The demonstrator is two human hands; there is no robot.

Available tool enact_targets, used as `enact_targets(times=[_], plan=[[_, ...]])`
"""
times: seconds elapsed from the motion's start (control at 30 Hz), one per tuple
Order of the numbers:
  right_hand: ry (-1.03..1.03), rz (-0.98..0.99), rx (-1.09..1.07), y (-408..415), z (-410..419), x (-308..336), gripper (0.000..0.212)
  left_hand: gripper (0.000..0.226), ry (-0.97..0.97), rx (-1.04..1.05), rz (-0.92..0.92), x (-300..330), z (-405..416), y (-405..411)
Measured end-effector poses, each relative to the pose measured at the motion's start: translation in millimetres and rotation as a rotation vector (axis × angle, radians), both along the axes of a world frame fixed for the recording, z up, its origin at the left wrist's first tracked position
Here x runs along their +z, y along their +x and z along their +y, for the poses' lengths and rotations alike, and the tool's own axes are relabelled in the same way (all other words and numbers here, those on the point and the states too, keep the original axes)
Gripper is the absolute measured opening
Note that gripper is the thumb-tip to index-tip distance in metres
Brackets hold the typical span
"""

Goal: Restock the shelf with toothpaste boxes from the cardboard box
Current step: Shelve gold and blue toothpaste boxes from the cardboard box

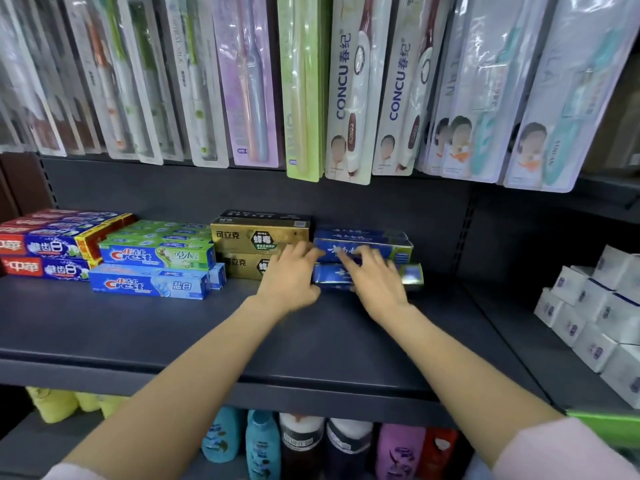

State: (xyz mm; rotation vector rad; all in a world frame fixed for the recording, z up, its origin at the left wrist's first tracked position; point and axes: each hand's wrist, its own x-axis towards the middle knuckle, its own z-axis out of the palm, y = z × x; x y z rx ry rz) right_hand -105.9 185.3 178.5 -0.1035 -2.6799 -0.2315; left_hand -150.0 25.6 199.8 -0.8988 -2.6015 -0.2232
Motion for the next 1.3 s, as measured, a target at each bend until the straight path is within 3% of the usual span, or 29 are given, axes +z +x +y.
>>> enact_targets(times=[0.13, 0.3, 0.57, 0.7, 0.83, 0.93, 1.1, 1.23, 1.3], plan=[[-0.084, 0.102, -0.097, 3.6, 17.0, -17.8, 0.096, 0.076, -0.096, -0.016, 0.091, -11.6, 4.2, -8.2], [-0.107, 0.042, -0.026, 5.9, 26.7, -5.3, 0.088, 0.079, -0.097, -0.013, 0.159, -7.4, 17.4, -15.1], [-0.136, -0.028, -0.024, 14.9, 23.0, 7.2, 0.083, 0.066, -0.099, 0.011, 0.094, -6.2, 27.4, -9.0], [-0.340, -0.009, 0.013, 36.3, 22.6, 10.3, 0.064, 0.051, -0.041, 0.006, 0.057, -3.1, 28.5, 14.6], [-0.616, 0.025, 0.066, 78.2, 27.3, 8.4, 0.035, 0.037, 0.068, -0.031, -0.101, -5.0, 33.6, 52.9], [-0.661, 0.003, 0.104, 121.2, 32.2, 3.2, 0.026, 0.029, 0.136, -0.082, -0.241, -11.3, 41.3, 90.0], [-0.759, -0.036, 0.167, 205.4, 44.3, -13.1, 0.015, 0.016, 0.174, -0.220, -0.326, -29.9, 58.1, 174.5], [-0.753, -0.208, 0.155, 265.1, 57.5, -43.3, 0.014, 0.012, 0.231, -0.250, -0.349, -62.4, 70.9, 228.5], [-0.726, -0.377, 0.115, 287.3, 64.5, -68.0, 0.017, 0.014, 0.115, -0.250, -0.456, -86.2, 77.7, 246.3]])
